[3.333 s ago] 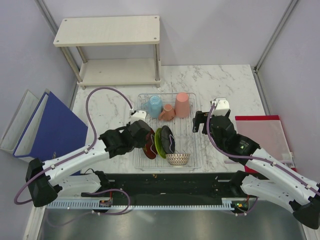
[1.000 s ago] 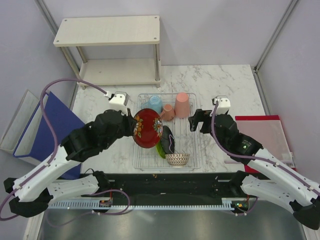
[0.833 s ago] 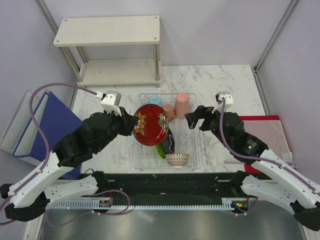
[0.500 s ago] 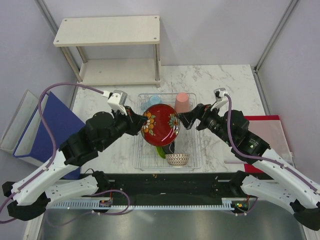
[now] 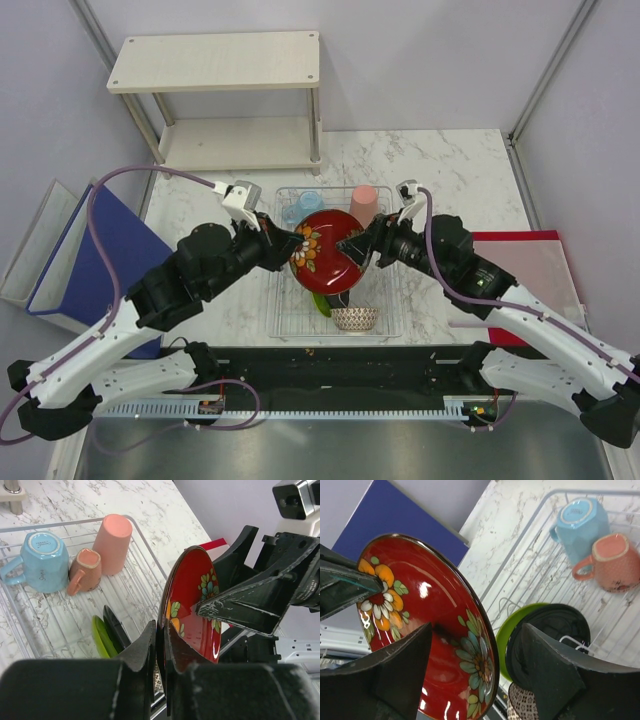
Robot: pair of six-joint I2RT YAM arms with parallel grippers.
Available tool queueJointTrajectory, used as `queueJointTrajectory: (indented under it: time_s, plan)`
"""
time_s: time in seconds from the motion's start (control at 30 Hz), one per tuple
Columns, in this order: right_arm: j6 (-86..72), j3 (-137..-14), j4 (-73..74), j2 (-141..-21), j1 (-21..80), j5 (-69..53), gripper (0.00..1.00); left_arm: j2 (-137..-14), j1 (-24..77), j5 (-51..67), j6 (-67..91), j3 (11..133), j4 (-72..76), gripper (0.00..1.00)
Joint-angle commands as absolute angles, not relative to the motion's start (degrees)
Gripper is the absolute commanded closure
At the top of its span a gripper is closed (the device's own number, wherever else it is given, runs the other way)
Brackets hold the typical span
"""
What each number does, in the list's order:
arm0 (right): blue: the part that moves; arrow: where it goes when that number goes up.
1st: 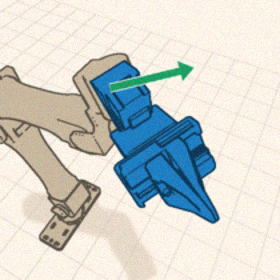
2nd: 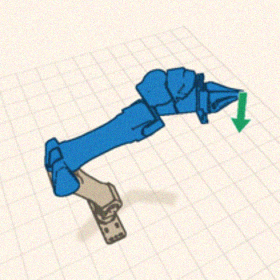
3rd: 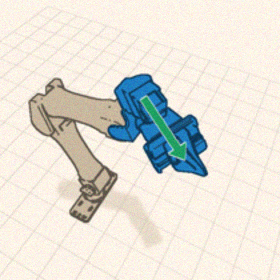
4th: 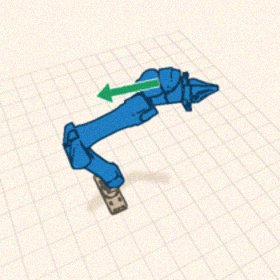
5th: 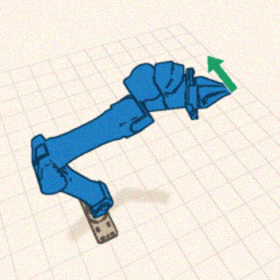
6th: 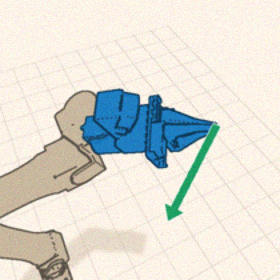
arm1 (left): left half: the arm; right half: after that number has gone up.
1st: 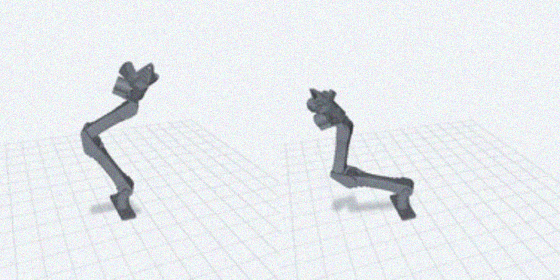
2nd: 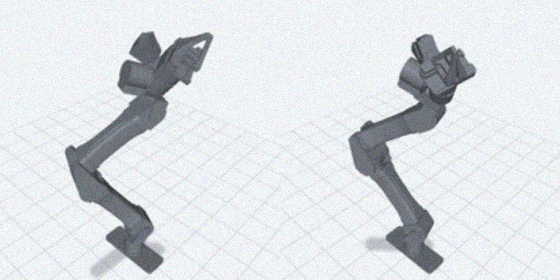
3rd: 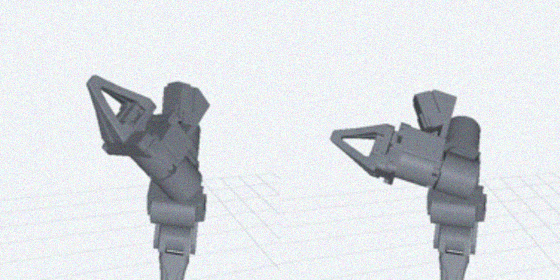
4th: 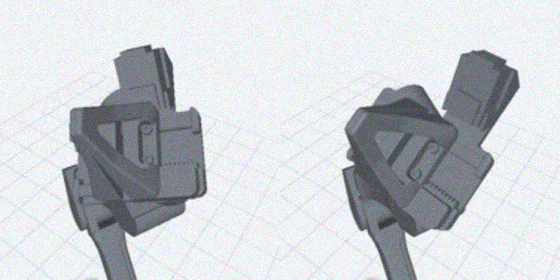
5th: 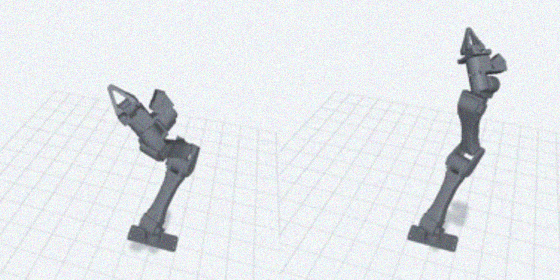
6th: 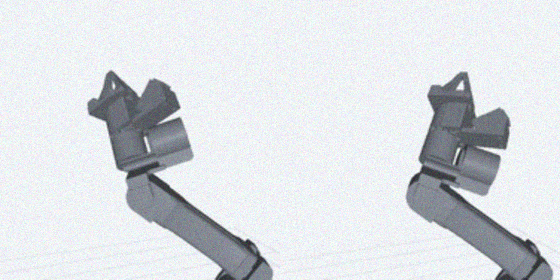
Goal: Unload the mixed dishes from the dish rack
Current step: Place the plate at the center of the board.
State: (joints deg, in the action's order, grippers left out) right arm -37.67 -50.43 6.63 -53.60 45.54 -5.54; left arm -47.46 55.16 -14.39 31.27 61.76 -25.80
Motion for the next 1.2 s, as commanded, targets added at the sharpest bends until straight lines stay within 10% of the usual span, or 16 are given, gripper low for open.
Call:
queueJointTrajectory:
  time_s: [0.0, 0.33, 0.5, 0.67, 1.17]
  plan:
    - [-38.23, -48.43, 3.34, -52.82, 45.62, -8.87, 0.31, -45.7, 55.37, -13.54, 34.19, 61.61, -18.63, 0.98]
    - [-39.2, -45.88, 2.29, -49.66, 45.62, -8.61, 1.0, -45.62, 55.37, -14.85, 34.98, 59.77, -17.76, 0.98]
    - [-39.29, -46.23, 2.37, -48.96, 45.62, -7.83, 1.0, -47.02, 55.28, -15.47, 34.02, 60.03, -17.75, 0.98]
    - [-38.68, -49.38, 3.51, -47.46, 45.62, -2.66, 1.0, -49.3, 55.28, -20.37, 31.99, 62.66, -20.82, 0.01]
    - [-41.99, -78.55, 16.61, -64.84, 25.09, 20.25, 1.0, -39.12, 54.84, -40.96, 36.04, 59.15, -27.77, 0.01]
